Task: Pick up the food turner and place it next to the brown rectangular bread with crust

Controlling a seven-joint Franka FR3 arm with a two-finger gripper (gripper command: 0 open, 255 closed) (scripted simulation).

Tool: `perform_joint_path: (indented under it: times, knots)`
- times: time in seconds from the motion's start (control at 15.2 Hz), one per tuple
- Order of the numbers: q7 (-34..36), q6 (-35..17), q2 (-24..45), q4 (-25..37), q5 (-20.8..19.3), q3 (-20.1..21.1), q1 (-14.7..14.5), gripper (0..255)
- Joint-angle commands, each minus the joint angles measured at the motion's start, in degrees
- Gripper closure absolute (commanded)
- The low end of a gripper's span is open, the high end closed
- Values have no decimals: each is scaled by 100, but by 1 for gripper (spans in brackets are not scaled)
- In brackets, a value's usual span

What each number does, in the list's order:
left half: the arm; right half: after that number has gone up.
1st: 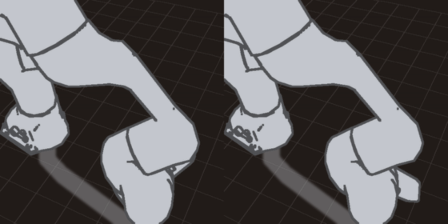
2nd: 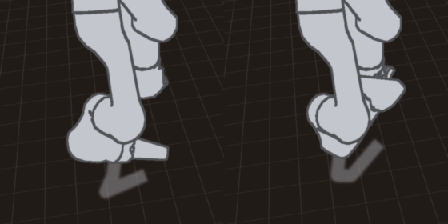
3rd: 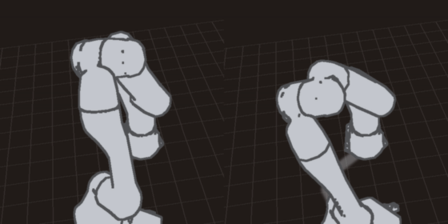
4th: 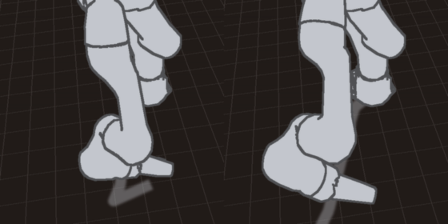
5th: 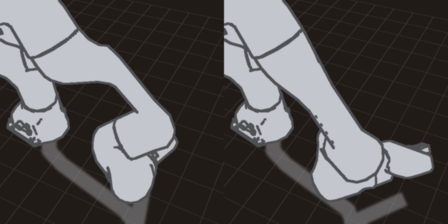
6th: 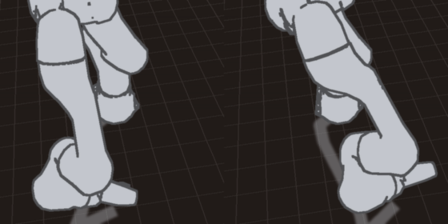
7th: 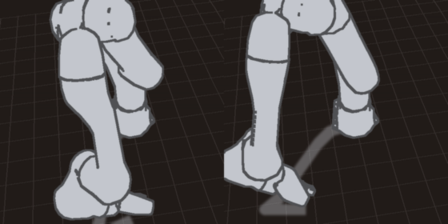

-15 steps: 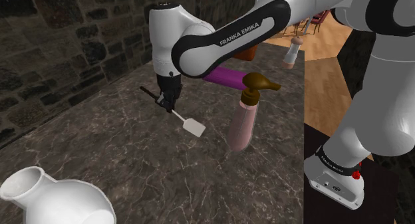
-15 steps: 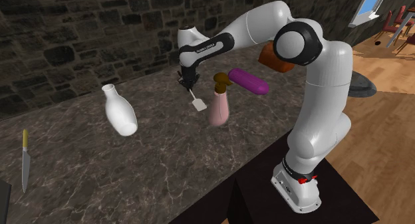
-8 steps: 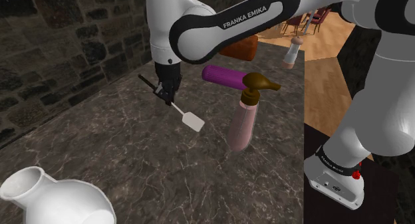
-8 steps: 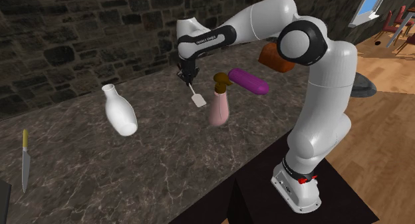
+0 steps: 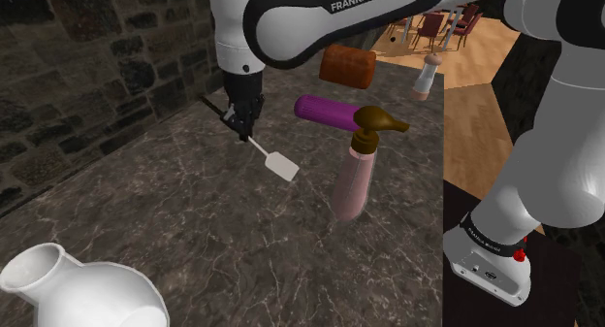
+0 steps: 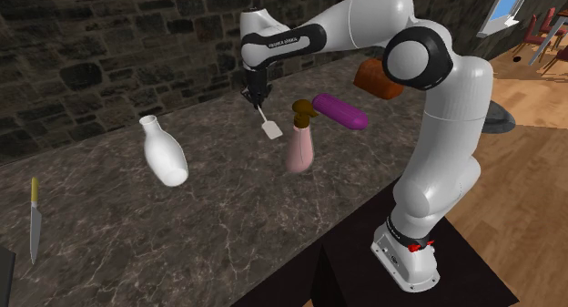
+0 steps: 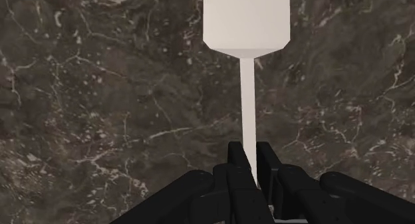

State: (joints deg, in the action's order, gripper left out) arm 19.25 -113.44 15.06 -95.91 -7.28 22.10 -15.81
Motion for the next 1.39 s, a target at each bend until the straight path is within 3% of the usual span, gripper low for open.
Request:
perform_joint_path:
  times: [0.0, 1.06, 1.32]
  knots:
    - [-12, 173, -1, 170, 8, 4, -6, 255]
    - [-67, 1357, -13, 1347, 40, 38, -67, 255]
    - [-617, 1128, -619, 574, 324, -115, 359, 255]
